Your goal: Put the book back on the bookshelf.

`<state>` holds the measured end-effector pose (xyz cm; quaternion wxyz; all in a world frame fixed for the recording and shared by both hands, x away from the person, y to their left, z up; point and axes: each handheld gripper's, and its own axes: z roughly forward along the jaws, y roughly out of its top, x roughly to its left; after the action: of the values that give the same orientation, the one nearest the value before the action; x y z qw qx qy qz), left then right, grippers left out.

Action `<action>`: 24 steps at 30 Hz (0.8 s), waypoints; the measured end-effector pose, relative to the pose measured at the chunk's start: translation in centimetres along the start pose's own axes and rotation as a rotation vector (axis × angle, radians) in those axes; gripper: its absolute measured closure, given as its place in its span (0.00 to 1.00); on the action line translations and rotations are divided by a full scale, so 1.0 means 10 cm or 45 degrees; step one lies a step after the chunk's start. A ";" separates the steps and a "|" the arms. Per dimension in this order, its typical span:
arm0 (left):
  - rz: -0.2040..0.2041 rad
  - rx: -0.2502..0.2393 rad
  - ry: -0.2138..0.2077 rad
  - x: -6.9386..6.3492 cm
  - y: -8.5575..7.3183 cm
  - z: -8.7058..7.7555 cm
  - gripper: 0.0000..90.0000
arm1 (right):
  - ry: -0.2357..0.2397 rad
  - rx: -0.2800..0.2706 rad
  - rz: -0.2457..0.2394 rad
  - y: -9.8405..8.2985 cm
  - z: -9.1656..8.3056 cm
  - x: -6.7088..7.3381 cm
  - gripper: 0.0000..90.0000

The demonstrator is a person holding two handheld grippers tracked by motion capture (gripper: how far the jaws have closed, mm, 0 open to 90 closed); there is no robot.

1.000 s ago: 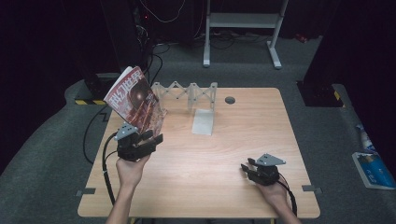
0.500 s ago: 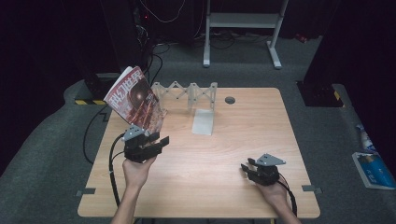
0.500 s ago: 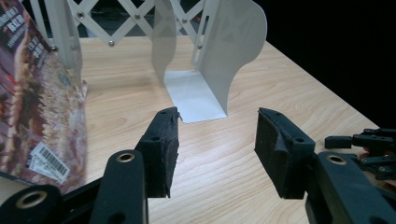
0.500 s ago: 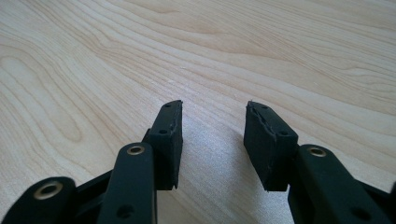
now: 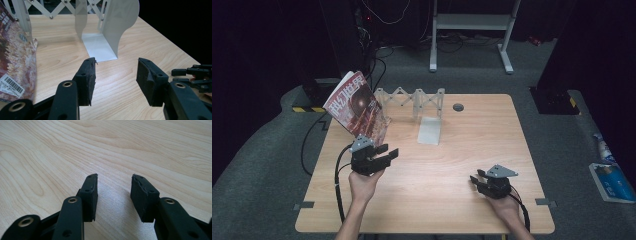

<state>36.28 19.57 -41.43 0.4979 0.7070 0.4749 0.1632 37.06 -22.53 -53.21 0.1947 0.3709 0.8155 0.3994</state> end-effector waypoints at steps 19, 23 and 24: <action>-0.003 0.050 -0.018 -0.06 -0.11 0.19 0.55 | 0.000 0.000 -0.001 0.00 0.00 0.00 0.63; -0.006 0.054 -0.017 -0.07 -0.13 0.22 0.55 | -0.001 0.000 -0.001 0.00 0.00 0.00 0.63; 0.004 0.064 -0.012 -0.07 -0.14 0.23 0.55 | 0.000 0.000 -0.001 0.00 0.00 0.00 0.63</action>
<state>36.85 17.74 -43.52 0.4820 0.7208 0.4755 0.1485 37.06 -22.53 -53.22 0.1949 0.3707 0.8156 0.3993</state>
